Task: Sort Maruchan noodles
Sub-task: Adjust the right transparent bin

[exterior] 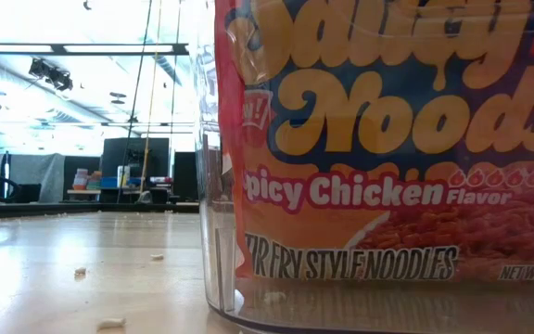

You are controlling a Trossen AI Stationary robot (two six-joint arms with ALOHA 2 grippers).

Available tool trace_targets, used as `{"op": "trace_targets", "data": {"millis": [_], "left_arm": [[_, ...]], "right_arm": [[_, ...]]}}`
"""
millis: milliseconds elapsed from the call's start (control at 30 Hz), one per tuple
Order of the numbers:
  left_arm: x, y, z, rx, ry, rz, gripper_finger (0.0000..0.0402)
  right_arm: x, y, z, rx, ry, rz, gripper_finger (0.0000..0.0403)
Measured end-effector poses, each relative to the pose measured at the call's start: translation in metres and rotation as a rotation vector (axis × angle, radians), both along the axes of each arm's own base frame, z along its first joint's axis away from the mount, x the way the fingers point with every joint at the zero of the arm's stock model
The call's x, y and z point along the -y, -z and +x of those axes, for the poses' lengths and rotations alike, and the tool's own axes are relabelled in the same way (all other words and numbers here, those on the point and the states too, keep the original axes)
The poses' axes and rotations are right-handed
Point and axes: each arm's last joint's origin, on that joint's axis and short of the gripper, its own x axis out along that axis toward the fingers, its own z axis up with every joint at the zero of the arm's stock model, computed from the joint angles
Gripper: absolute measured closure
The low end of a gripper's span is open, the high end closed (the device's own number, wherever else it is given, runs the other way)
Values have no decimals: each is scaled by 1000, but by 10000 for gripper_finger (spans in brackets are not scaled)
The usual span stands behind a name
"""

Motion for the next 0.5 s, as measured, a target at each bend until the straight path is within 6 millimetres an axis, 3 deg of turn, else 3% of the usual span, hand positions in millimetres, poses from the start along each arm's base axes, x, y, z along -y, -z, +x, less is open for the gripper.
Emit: {"op": "trace_targets", "data": {"millis": [200, 333, 500], "left_arm": [[2, -3, 5, 53, -7, -69, 200], [9, 5, 19, 30, 67, -103, 200], [22, 30, 60, -23, 114, -202, 200]], "right_arm": [[43, -18, -4, 17, 65, -291, 144], [70, -7, -19, 27, 115, -298, 155], [102, 20, -45, -38, 136, -352, 159]]}}
